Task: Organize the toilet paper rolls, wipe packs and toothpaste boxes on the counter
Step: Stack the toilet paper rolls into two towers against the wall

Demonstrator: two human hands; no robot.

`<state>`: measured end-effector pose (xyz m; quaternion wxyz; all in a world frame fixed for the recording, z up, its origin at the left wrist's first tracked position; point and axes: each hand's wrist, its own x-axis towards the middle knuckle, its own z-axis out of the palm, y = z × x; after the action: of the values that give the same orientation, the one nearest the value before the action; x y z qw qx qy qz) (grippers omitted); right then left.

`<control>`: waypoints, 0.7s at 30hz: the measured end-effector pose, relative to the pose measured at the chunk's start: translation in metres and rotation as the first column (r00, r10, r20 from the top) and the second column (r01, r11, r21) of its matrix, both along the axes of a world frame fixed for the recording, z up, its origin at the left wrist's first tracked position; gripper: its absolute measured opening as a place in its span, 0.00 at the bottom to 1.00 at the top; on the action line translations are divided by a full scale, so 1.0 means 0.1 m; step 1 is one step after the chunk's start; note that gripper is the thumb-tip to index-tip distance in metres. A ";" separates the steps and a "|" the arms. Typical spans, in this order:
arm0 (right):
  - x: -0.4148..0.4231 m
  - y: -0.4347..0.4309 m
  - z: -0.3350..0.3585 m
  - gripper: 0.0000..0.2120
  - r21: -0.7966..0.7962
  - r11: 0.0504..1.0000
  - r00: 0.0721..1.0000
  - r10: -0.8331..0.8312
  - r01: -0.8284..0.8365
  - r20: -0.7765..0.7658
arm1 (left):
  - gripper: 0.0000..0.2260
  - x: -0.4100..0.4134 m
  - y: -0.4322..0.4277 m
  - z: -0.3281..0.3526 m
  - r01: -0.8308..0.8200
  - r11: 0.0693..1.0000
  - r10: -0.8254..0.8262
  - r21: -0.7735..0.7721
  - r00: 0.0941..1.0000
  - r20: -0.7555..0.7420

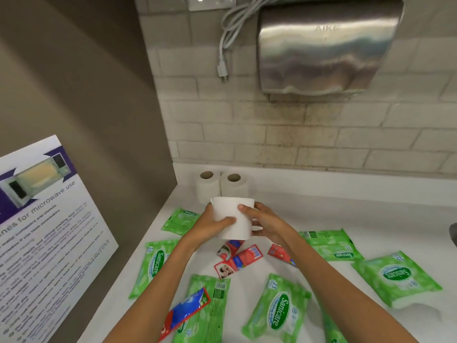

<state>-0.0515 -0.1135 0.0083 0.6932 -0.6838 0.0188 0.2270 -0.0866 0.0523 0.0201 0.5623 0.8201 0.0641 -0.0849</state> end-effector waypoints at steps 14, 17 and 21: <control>0.78 0.44 0.34 0.19 0.075 0.997 0.989 -0.033 0.022 0.142 | 0.43 1.01 0.26 0.06 -0.405 0.894 0.333 0.191 0.886 0.322; 0.90 0.35 0.36 0.20 0.025 0.997 0.981 -0.077 0.074 0.177 | 0.44 1.28 0.38 0.09 -0.434 0.898 0.376 0.071 0.841 0.389; 0.98 0.18 0.26 0.23 0.013 0.979 0.962 -0.202 0.204 0.183 | 0.46 1.57 0.51 0.04 -0.537 0.843 0.500 -0.039 0.754 0.427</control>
<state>0.0466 -0.0953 0.0348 0.7094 -0.6984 0.0257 0.0909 0.0709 0.1030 0.0244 0.5282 0.7918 0.1697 0.2556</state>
